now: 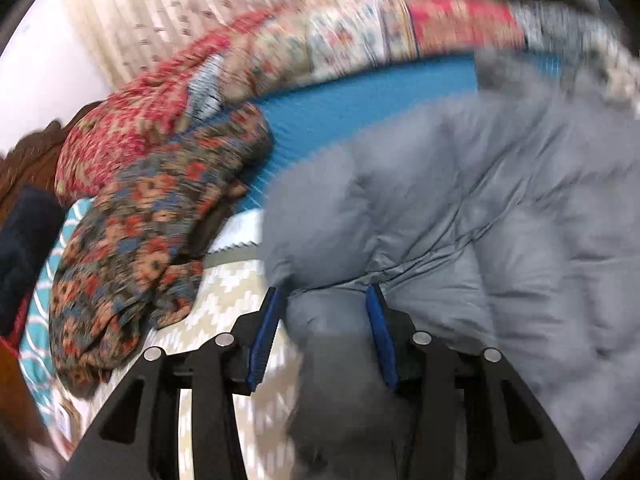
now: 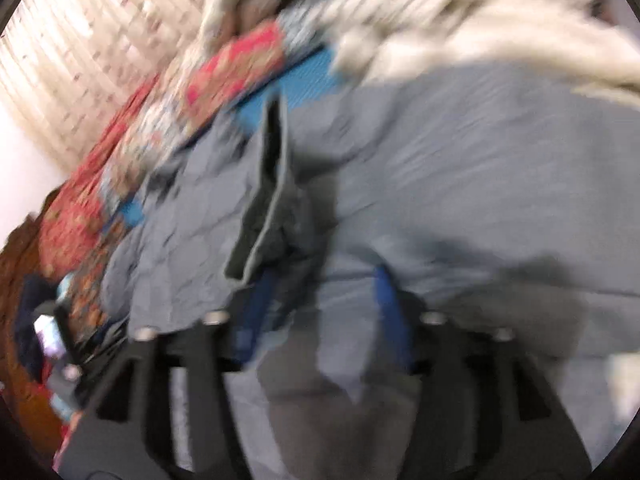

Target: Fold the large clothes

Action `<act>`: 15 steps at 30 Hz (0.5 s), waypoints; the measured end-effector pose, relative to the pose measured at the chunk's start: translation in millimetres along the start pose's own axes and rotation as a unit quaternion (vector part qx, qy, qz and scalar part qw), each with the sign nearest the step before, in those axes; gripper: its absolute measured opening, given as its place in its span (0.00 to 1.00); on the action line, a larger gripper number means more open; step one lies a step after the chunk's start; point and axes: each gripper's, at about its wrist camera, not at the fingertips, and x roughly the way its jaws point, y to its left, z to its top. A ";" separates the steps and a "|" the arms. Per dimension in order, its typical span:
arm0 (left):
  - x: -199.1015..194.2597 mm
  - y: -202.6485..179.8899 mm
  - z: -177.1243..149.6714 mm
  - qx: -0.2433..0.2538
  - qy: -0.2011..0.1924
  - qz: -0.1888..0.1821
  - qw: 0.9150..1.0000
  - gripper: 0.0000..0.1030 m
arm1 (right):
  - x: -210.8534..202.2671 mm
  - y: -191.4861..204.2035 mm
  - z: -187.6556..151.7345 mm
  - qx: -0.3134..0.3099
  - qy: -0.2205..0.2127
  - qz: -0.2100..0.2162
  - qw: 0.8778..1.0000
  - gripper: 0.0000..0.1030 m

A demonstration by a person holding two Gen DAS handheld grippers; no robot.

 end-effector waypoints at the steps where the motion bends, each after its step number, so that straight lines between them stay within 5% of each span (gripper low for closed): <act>1: -11.0 6.9 -1.0 -0.019 -0.017 -0.004 1.000 0.00 | -13.6 -2.1 1.2 -0.001 -0.028 -0.017 0.999 0.55; 3: -36.8 19.1 -2.3 -0.062 -0.058 -0.020 0.996 0.00 | -38.4 11.1 5.6 -0.047 -0.082 -0.036 0.995 0.55; 6: -52.2 8.5 5.8 -0.052 -0.081 -0.042 0.994 0.00 | -40.9 48.6 12.7 -0.120 -0.085 -0.001 0.989 0.54; 10: -42.4 -27.4 10.2 0.001 -0.075 -0.059 0.995 0.00 | 5.4 75.8 18.0 -0.160 -0.005 0.052 0.986 0.54; 13: 8.7 -46.6 1.7 0.022 0.014 -0.050 0.998 0.00 | 73.8 65.0 14.2 -0.154 0.105 0.025 0.982 0.54; 15: 27.2 -47.5 -9.1 0.019 0.021 -0.061 0.998 0.00 | 99.6 46.4 10.1 -0.118 0.125 0.029 0.985 0.50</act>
